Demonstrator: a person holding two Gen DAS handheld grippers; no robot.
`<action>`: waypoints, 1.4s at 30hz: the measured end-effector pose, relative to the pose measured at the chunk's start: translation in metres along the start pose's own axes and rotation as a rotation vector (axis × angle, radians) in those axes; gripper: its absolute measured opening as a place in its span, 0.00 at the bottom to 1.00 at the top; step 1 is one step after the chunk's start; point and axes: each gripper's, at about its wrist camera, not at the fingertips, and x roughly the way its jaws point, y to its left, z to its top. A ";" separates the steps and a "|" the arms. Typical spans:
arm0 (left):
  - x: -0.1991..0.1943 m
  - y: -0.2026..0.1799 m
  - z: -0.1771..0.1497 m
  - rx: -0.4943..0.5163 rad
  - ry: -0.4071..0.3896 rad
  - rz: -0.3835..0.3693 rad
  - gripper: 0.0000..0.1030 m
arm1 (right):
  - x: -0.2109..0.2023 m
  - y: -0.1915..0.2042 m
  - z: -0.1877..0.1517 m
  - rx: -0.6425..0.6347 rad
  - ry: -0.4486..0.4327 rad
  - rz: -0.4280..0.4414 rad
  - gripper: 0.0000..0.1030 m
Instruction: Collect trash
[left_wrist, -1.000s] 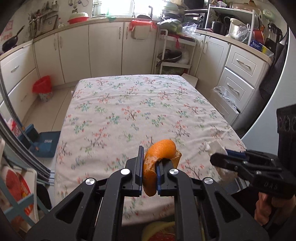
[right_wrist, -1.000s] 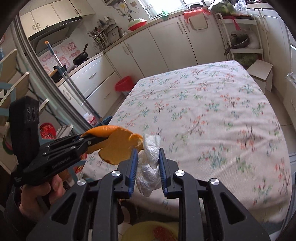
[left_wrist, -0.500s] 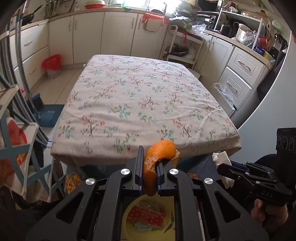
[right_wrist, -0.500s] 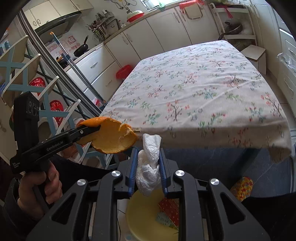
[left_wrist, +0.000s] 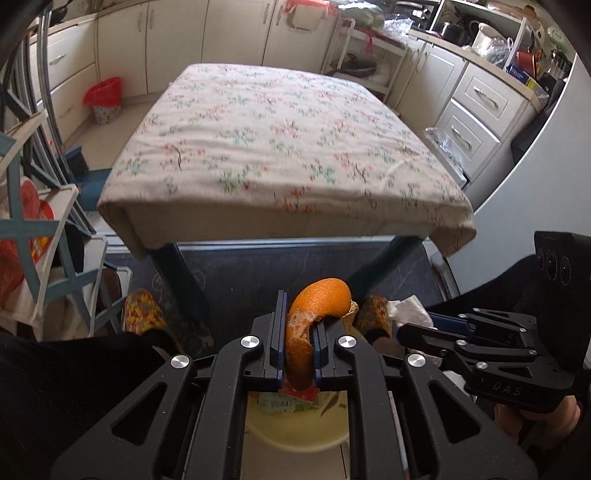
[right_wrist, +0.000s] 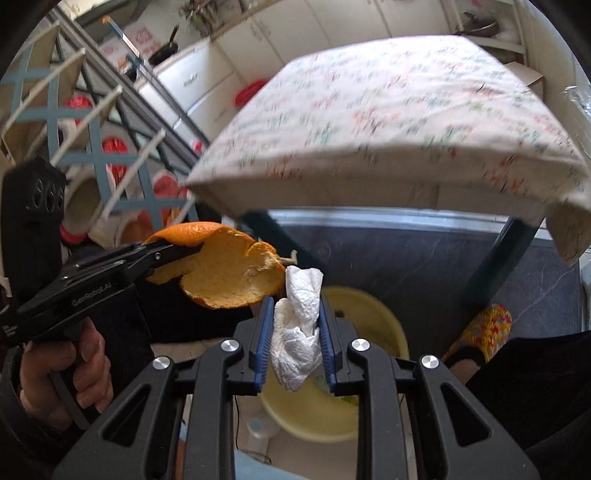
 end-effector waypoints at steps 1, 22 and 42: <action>0.001 -0.001 -0.004 0.003 0.014 0.001 0.10 | 0.003 0.001 -0.002 -0.006 0.016 -0.003 0.26; 0.008 -0.016 -0.030 0.039 0.077 0.129 0.80 | 0.001 -0.004 -0.013 0.047 0.075 -0.121 0.73; -0.110 -0.039 0.002 0.001 -0.282 0.297 0.92 | -0.162 0.050 -0.001 -0.024 -0.466 -0.340 0.92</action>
